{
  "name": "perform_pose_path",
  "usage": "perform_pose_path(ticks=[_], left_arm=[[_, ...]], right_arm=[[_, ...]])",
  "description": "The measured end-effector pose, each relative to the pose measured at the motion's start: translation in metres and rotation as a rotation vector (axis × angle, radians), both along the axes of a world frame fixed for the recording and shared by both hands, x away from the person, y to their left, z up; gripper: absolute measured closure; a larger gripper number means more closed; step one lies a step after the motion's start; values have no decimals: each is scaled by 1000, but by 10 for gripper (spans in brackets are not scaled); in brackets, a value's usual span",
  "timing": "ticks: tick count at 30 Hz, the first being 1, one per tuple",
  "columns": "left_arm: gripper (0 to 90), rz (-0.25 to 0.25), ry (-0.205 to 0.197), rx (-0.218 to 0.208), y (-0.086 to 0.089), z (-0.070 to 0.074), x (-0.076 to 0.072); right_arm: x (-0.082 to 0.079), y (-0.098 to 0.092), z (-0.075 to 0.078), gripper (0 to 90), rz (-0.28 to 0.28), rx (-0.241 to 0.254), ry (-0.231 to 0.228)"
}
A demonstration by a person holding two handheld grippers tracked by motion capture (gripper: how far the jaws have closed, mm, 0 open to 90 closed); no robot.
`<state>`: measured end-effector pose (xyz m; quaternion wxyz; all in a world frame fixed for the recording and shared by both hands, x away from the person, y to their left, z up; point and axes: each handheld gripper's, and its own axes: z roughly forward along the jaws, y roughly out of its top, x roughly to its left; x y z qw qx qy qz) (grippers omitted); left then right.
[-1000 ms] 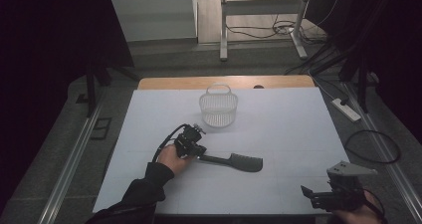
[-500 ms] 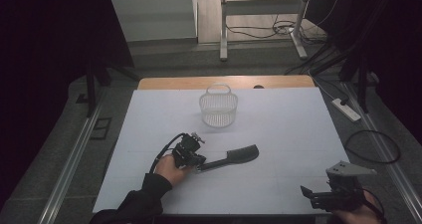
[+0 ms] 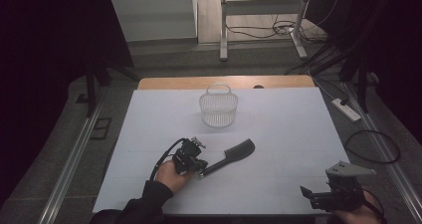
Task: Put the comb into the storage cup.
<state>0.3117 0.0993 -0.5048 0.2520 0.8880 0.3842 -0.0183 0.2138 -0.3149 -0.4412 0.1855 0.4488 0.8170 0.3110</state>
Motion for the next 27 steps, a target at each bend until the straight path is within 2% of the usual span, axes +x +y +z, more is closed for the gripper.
perform_pose_path(ticks=[8,13,17,19,20,27], left_arm=[[885,6,-6,-10,0,3,-5],[882,16,-33,-21,3,8,-5],[824,21,-63,-46,9,15,-5],[740,30,-73,-53,11,18,-5],[740,29,-76,-58,13,19,-5],[525,37,-91,-89,17,25,-4]], right_arm=[[0,0,0,25,1,0,0],[0,0,0,25,1,-1,0],[0,0,0,25,0,0,0],[0,0,0,25,0,-1,-1],[0,0,0,25,0,-1,-1],[0,0,0,25,0,0,-2]])
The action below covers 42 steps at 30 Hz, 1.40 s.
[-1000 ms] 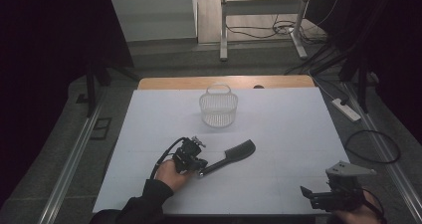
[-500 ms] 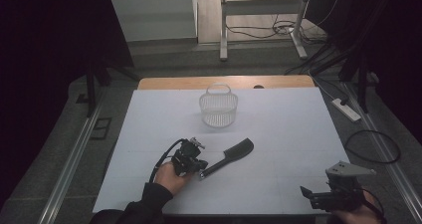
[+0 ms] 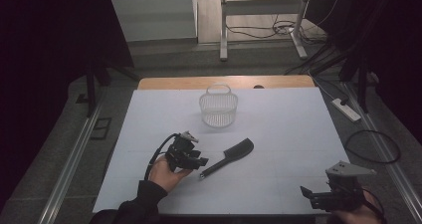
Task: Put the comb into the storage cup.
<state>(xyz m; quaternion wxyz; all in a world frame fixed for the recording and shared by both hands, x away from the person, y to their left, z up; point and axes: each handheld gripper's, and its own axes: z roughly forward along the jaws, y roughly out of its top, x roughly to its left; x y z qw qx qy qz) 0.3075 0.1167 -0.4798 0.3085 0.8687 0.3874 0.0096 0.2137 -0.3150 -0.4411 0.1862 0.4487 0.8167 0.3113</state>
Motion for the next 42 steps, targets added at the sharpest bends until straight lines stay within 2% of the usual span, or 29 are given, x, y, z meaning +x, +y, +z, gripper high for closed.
perform_pose_path(ticks=[7,13,20,28,34,42], left_arm=[[289,16,-19,-22,0,6,-2],[186,11,-29,-33,-1,10,-6],[47,19,-21,-46,-1,11,-11],[2,-30,-20,-42,-8,10,-13],[0,-59,-22,-64,-16,11,-10],[0,-91,-40,-11,-27,8,-8]], right_arm=[[0,0,0,25,0,-1,1],[0,0,0,25,-1,0,2],[0,0,0,25,-3,0,3],[0,0,0,25,-1,-1,3],[0,0,0,25,2,-2,5],[0,0,0,22,0,0,4]])
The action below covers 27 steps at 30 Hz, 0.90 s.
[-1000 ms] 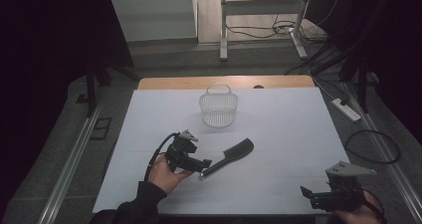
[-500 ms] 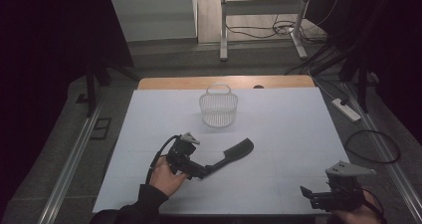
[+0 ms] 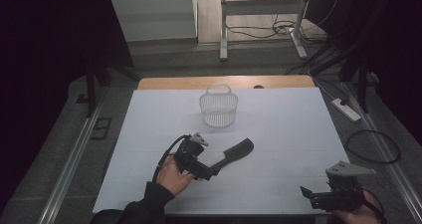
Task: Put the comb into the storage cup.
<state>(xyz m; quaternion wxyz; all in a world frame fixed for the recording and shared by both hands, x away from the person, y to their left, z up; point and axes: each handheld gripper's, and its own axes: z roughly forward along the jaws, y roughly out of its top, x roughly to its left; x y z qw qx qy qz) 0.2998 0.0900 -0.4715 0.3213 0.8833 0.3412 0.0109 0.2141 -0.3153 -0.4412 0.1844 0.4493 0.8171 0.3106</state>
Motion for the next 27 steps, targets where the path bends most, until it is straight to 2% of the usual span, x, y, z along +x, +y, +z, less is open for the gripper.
perform_pose_path(ticks=[9,17,27], left_arm=[[0,-19,1,32,-11,-4,7],[0,-30,1,46,-20,-7,13],[0,-42,21,56,-29,-15,21]], right_arm=[[1,-3,0,0,-20,24,7],[0,-4,2,0,-26,33,-10],[3,-3,2,0,-36,42,-34]])
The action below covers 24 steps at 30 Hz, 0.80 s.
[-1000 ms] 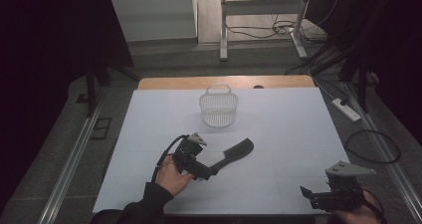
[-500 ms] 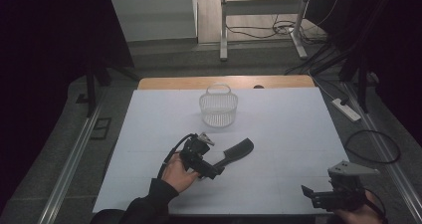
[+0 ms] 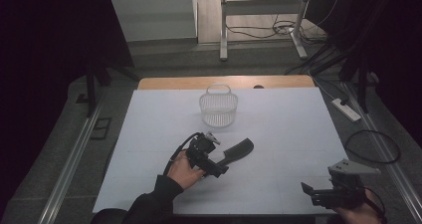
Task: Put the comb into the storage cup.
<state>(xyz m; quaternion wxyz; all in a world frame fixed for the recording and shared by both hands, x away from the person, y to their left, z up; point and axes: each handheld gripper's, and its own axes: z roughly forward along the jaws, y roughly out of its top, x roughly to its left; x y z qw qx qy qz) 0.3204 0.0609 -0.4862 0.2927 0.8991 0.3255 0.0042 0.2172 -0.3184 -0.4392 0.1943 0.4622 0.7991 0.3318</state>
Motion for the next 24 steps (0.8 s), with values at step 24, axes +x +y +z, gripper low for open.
perform_pose_path(ticks=[24], left_arm=[[0,-24,26,220,-19,-34,3]], right_arm=[[0,2,-1,0,19,-8,-4]])
